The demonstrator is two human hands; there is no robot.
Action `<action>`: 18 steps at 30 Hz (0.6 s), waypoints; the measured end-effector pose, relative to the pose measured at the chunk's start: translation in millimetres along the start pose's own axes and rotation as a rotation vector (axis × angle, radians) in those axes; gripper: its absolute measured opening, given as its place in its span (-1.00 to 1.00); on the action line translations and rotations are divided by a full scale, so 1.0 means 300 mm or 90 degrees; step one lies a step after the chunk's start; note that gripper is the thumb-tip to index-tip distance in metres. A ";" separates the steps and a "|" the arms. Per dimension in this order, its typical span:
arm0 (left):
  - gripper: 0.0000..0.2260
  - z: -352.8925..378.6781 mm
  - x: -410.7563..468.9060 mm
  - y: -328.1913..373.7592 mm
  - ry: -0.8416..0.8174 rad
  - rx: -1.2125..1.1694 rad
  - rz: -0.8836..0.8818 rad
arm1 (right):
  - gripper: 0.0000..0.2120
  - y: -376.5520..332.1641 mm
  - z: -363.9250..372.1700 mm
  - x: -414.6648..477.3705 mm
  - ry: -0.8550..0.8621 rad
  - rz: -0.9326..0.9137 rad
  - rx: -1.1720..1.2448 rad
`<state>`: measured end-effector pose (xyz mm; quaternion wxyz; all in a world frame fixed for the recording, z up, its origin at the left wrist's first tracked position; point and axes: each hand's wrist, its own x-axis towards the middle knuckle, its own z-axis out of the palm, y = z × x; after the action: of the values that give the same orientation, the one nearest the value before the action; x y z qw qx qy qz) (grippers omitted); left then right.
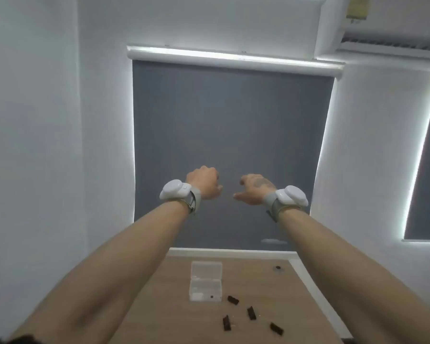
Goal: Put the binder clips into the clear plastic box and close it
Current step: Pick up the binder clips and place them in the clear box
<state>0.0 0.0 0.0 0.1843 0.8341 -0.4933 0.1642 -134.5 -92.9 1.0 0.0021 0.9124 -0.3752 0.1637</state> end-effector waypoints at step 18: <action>-0.73 0.540 -0.109 -0.044 -0.200 -0.014 0.017 | -0.38 0.130 0.475 -0.006 -0.169 0.051 -0.041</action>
<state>11.6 -45.1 -159.0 0.1114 0.8410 -0.5286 0.0287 -120.1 -137.8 -139.2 -0.0247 0.9097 -0.4134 0.0298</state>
